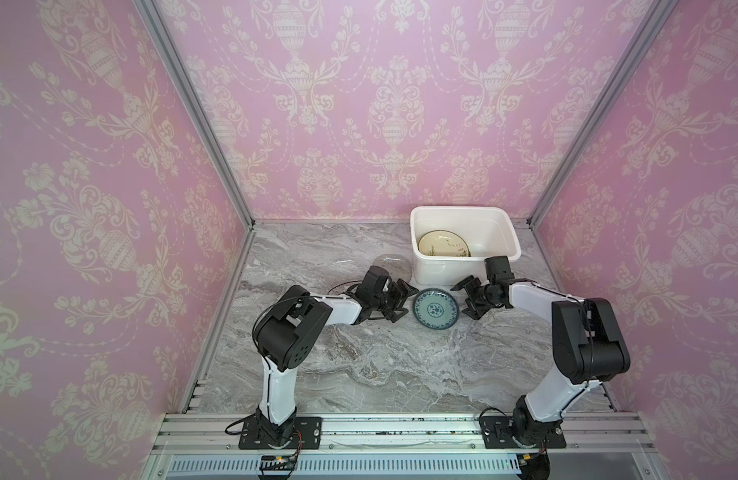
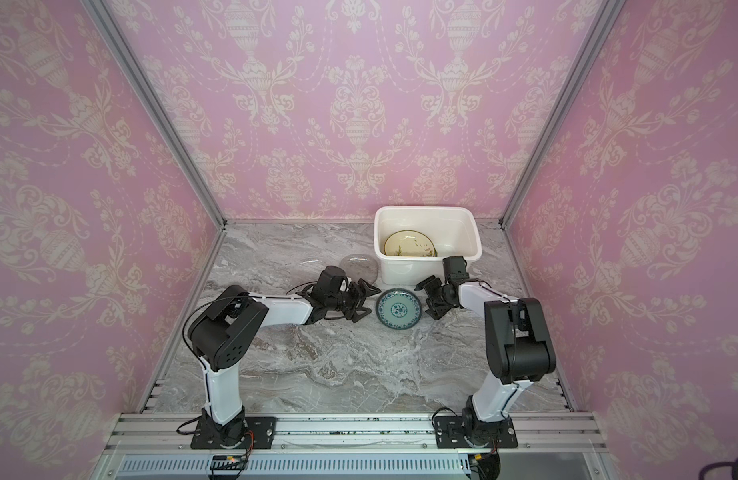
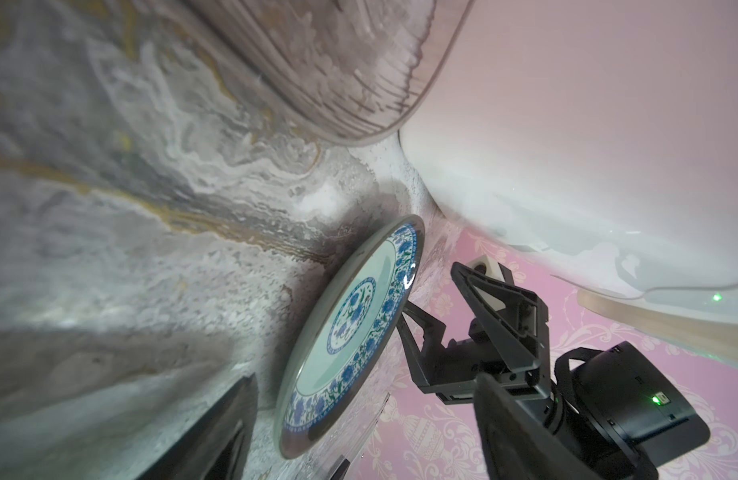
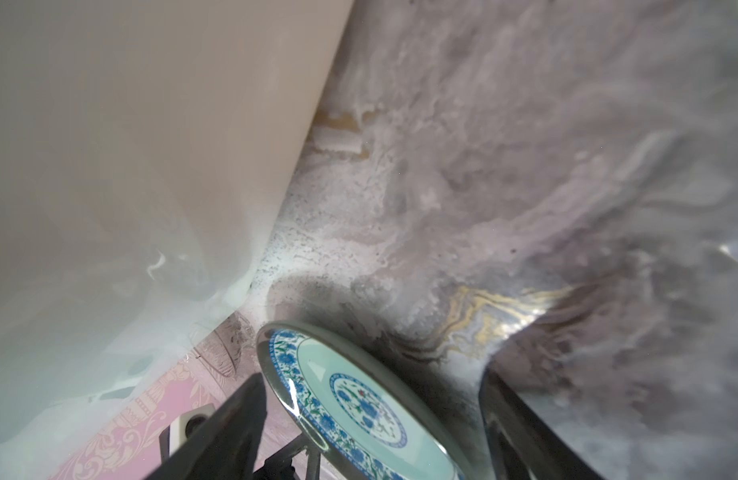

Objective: Place the plates into the plastic bin on the countertop
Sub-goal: 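Pinch the floral plate rim with the right gripper while the left gripper braces it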

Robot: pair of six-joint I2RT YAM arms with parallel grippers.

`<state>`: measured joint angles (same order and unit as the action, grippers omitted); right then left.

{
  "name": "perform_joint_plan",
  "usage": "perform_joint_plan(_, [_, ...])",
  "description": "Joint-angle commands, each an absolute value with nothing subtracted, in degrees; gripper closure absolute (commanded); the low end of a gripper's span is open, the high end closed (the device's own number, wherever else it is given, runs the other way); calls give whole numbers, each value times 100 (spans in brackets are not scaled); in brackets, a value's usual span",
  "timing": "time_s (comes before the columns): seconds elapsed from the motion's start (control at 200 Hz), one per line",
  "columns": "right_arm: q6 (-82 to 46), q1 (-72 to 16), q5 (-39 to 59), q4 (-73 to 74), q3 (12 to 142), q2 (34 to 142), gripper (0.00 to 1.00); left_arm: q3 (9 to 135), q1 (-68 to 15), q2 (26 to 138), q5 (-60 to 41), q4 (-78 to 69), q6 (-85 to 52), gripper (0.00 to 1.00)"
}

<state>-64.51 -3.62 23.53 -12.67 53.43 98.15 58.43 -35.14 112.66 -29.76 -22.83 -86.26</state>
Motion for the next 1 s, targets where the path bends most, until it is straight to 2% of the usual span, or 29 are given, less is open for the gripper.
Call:
perform_joint_plan(0.0, [-6267, -477, 2489, -1648, 5350, 10081, 19, 6022, -3584, 11424, -3177, -2184, -8517, 19])
perform_joint_plan(0.265, [-5329, -529, 2749, -2531, 5729, 10186, 20, 6147, -3697, 11618, -3304, -2282, -8629, 28])
perform_joint_plan(0.515, [-4698, -624, 3047, -2525, 5734, 9994, 25, 6108, -3776, 11621, -3305, -2296, -8623, 35])
perform_joint_plan(0.996, [-5129, -711, 3576, -714, 5198, 9258, 29, 6195, -3876, 11621, -3261, -2300, -8596, 37])
